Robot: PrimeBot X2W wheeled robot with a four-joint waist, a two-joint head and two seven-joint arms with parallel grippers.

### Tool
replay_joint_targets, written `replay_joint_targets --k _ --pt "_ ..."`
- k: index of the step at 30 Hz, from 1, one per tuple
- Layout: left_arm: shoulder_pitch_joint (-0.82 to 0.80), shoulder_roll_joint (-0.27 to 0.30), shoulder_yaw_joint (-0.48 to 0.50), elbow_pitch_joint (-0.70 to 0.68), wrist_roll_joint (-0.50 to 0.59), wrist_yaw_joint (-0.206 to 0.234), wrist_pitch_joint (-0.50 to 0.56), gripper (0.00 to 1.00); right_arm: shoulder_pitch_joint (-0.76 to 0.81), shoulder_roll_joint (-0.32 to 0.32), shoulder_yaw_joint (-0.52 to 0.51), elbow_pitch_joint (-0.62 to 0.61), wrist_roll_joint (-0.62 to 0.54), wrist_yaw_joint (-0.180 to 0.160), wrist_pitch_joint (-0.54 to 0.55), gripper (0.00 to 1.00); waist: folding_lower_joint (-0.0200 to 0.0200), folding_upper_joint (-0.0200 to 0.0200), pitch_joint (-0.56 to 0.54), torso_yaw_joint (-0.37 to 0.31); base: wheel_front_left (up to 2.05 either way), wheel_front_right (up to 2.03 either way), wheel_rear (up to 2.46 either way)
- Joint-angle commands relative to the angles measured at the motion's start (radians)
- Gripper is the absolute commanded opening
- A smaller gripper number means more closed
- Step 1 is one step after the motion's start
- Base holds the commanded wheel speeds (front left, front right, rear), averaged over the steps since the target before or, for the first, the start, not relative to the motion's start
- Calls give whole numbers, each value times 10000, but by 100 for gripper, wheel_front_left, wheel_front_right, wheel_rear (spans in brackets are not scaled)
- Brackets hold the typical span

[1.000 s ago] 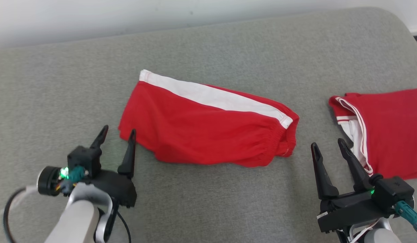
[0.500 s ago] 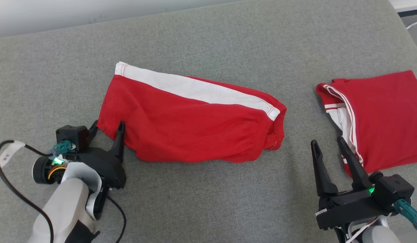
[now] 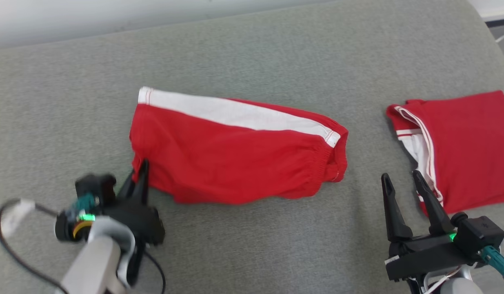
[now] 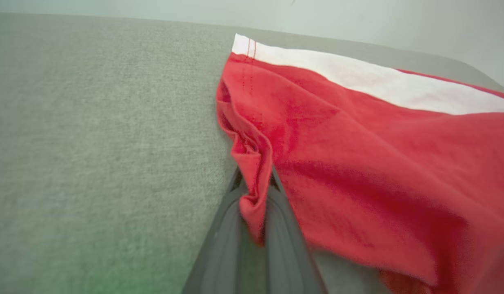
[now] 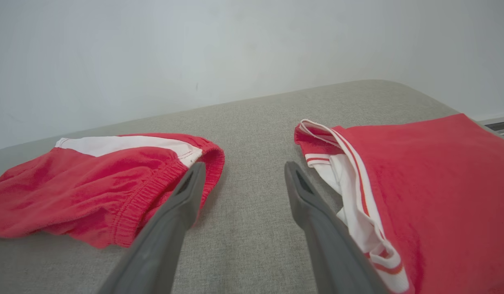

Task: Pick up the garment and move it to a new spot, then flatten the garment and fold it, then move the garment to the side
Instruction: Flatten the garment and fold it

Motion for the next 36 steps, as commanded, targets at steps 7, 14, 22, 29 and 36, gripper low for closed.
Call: replay_joint_targets --k 7,14,22,29,36 --pt "2240 144 175 -2321 -156 820 -268 0 440 -180 -236 -145 -37 3 262 100 -1 -1 -394 702 0 0 0" --pt "3621 244 96 -4131 -278 1371 265 0 565 -285 -272 -344 -67 3 591 100 -1 -1 -628 1008 0 0 0" --pt "4108 402 279 -4759 -39 1891 90 100 474 -233 -89 -250 80 3 683 100 -1 -1 -840 901 0 0 0" --pt "3917 705 605 -5447 717 2264 -1125 100 350 -245 -158 -177 -35 3 589 100 -1 -1 -1091 956 0 0 0" --pt "3727 902 656 -5976 1608 2243 -1437 100 162 -270 -61 -95 -325 3 501 100 -1 -1 -1420 1043 0 0 0"
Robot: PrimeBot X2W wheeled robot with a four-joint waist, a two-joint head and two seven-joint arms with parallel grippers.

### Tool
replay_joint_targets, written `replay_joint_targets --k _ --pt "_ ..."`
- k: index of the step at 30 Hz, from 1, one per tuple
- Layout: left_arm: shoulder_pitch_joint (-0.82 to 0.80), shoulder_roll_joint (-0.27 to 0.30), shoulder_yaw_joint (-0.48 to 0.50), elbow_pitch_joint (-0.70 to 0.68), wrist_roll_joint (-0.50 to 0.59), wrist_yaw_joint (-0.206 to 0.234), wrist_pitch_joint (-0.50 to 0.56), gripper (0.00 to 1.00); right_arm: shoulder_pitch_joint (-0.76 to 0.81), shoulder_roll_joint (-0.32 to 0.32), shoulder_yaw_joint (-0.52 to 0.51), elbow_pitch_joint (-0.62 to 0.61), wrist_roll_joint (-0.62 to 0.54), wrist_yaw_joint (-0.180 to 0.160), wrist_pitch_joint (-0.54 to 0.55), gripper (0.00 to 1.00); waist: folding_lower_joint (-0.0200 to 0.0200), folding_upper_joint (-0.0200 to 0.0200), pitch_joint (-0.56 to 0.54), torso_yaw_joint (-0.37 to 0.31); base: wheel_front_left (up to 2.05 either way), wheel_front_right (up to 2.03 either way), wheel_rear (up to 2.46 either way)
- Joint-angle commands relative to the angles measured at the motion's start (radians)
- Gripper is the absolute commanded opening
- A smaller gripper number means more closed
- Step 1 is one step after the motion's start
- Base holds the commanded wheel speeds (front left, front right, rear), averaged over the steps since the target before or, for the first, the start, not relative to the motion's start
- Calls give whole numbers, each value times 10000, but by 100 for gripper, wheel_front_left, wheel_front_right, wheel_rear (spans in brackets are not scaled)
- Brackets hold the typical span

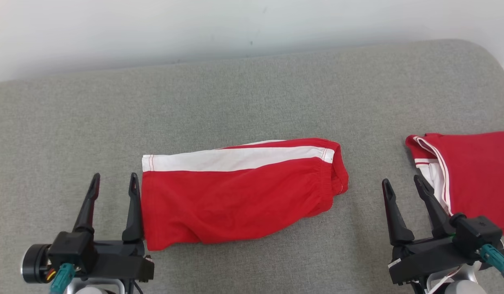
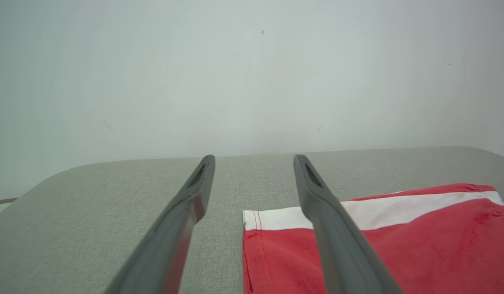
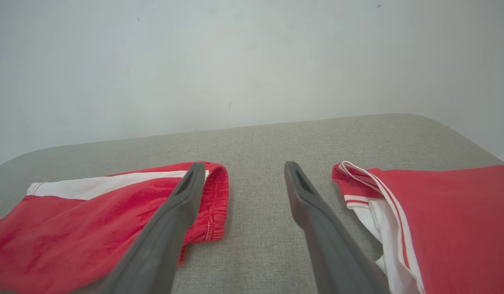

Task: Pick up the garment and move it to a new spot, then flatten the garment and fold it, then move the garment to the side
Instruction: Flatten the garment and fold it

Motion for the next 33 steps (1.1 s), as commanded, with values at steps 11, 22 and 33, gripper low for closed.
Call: replay_joint_targets --k 11,22,33 --pt "1182 -62 498 -307 608 213 -83 100 321 27 28 286 -309 3 -102 100 1 0 -696 81 0 0 0" --pt "1609 -185 639 -126 764 -64 -85 100 733 151 -133 236 -510 3 80 100 1 0 -967 207 0 0 0" --pt "1284 -479 460 -71 902 -314 -85 100 188 -81 -29 686 -457 3 250 100 1 0 -535 809 0 0 0"
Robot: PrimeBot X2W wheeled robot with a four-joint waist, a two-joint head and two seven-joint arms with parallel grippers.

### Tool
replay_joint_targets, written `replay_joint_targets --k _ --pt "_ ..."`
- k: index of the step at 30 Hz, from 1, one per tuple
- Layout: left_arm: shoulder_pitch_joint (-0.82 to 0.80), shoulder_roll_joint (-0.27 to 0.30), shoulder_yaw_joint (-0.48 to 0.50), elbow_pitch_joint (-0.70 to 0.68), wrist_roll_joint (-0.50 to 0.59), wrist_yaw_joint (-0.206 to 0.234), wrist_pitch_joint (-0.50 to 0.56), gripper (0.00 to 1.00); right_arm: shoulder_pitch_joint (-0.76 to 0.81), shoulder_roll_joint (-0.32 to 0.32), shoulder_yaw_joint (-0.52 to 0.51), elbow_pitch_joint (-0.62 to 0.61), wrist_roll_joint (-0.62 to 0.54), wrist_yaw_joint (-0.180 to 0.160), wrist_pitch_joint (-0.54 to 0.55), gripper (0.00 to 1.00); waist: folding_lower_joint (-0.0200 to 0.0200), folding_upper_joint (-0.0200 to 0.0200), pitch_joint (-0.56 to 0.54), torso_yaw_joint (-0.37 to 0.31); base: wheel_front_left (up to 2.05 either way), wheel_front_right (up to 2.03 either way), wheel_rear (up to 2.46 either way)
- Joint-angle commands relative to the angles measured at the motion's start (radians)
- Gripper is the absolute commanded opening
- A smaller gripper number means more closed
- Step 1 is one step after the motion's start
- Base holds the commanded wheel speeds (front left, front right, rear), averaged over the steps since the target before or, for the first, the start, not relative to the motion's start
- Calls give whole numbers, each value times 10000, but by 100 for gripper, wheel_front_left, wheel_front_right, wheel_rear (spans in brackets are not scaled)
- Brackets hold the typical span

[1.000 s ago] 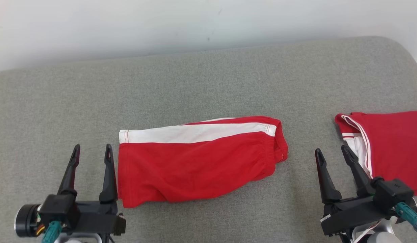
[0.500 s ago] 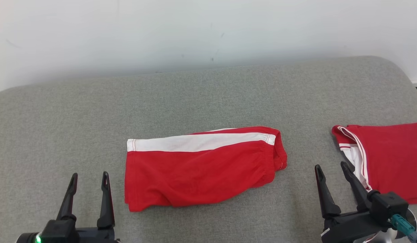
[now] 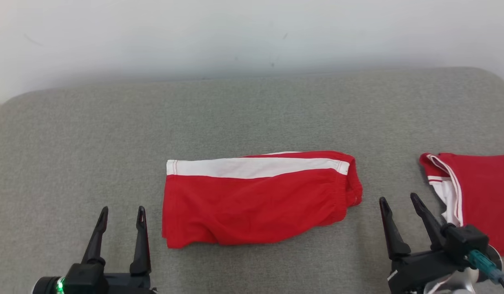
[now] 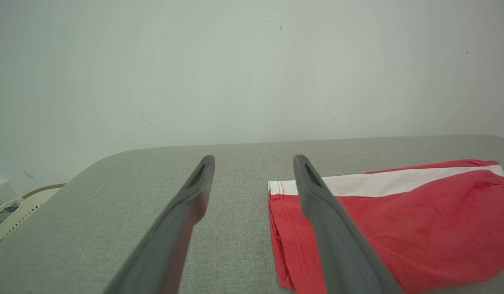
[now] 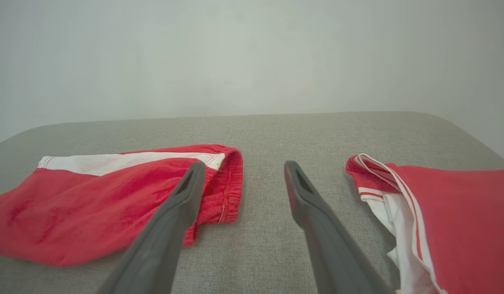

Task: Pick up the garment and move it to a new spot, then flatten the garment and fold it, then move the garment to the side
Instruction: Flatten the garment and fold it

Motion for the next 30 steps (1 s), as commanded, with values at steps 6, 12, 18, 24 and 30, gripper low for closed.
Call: replay_joint_targets --k 6,12,18,24,30 --pt "-258 -271 -93 27 92 -150 -56 100 -857 -46 448 1043 301 3 -57 100 0 0 545 615 0 0 0" --pt "-447 -545 -171 111 182 -324 -55 100 -1665 137 630 2599 447 3 -242 100 0 0 869 923 0 0 0" --pt "-617 -757 -146 168 318 -517 -55 100 -2227 349 405 4009 353 3 -412 100 0 0 1118 1050 0 0 0" --pt "-664 -895 -75 218 446 -612 -55 100 -2660 392 1304 4720 1212 3 27 100 0 0 1223 1015 0 0 0" --pt "-709 -992 20 292 538 -749 -55 100 -2979 59 1793 4593 2351 -3 508 0 0 0 1242 939 0 0 0"
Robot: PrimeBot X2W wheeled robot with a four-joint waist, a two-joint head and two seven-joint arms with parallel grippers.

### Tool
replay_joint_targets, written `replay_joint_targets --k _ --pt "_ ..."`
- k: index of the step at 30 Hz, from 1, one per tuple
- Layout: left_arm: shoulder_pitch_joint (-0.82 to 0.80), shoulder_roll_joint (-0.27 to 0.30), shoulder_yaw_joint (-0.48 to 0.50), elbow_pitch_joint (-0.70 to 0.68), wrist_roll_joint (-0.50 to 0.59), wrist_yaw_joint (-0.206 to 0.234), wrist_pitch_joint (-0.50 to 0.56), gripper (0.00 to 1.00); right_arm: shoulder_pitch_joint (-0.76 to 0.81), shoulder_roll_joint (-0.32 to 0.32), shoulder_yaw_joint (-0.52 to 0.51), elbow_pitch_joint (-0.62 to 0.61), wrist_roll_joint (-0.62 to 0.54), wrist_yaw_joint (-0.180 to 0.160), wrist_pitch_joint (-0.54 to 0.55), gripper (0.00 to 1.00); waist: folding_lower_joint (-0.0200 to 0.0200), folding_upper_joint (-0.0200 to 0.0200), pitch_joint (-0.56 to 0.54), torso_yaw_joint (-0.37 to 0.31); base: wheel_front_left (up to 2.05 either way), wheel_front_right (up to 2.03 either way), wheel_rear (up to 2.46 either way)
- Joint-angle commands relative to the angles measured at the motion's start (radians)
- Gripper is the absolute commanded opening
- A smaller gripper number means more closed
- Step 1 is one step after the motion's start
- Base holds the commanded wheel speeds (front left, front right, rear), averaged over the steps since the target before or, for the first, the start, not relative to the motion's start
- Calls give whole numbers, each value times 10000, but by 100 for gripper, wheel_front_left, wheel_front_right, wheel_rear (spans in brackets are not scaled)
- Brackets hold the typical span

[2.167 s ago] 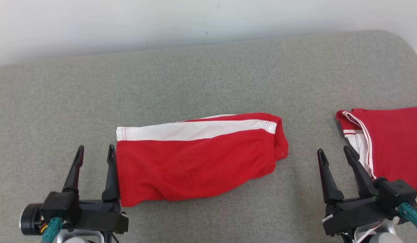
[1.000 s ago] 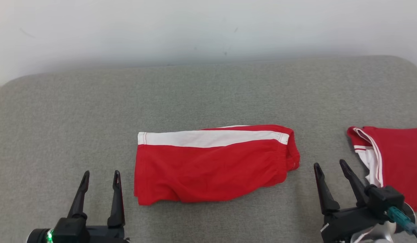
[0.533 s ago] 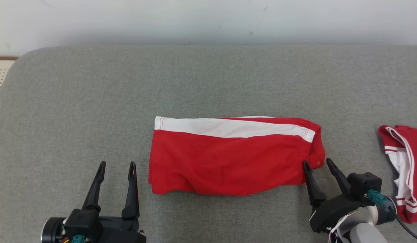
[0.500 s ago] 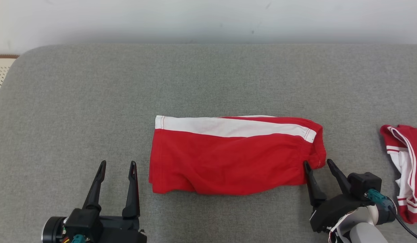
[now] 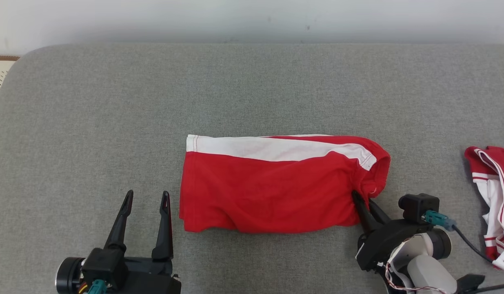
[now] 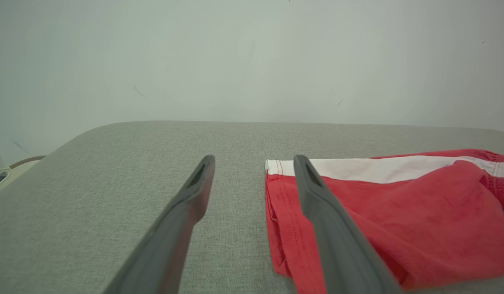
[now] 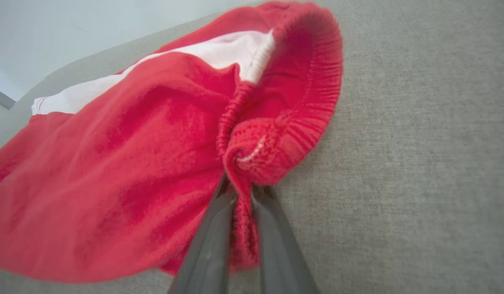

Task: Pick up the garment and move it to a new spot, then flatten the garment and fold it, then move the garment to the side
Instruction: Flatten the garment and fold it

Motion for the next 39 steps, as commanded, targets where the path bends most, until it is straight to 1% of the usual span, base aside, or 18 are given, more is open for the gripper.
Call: replay_joint_targets --k 1,7,12,16,19,20,23,24,25,28,30,33,39 --pt "-52 -29 55 37 160 -31 -32 100 20 -179 39 -15 251 -11 131 0 -1 -1 -4 -26 0 0 0" --pt "12 -95 176 44 195 -108 -33 100 317 -664 -215 -675 877 -11 231 0 -1 -1 -10 -101 0 0 0" --pt "98 -141 312 42 199 -148 -33 100 897 -1163 -940 -1223 924 -11 290 0 -1 -1 -42 -207 0 0 0" --pt "148 -159 410 44 248 -170 -33 100 1093 -1244 -1215 -1757 828 -11 486 0 -1 -1 -58 -369 0 0 0" --pt "115 -155 465 56 264 -204 -33 100 951 -1193 -890 -2513 423 -9 745 0 -1 -1 -89 -491 0 0 0" --pt "115 -155 465 56 264 -204 -33 100 951 -1193 -890 -2513 423 -9 745 0 -1 -1 -89 -491 0 0 0" --pt "59 -152 476 77 291 -300 -33 100 738 -993 -377 -3466 30 -6 1034 0 -1 -1 -101 -559 0 0 0" --pt "32 -161 478 91 304 -298 -33 100 676 -916 -135 -3743 -70 -6 1163 0 -1 -1 -108 -570 0 0 0" --pt "-5 -188 449 119 322 -338 -33 100 500 -766 430 -4216 -204 -5 1436 0 -1 -1 -121 -557 0 0 0" --pt "-38 -223 398 165 317 -394 -33 100 251 -583 1373 -4546 -214 -5 1818 0 -1 -1 -139 -460 0 0 0" --pt "-53 -253 390 180 292 -442 -33 100 101 -469 1874 -4434 -138 -5 1999 0 -1 -1 -126 -363 0 0 0" --pt "-11 -321 323 180 288 -440 -33 100 -137 -283 2421 -3933 -54 -5 2130 0 -1 -1 -109 -194 0 0 0" --pt "-52 -405 257 260 257 -501 -33 100 -689 104 3074 -2546 177 -5 1874 0 -1 -1 -28 93 0 0 0"
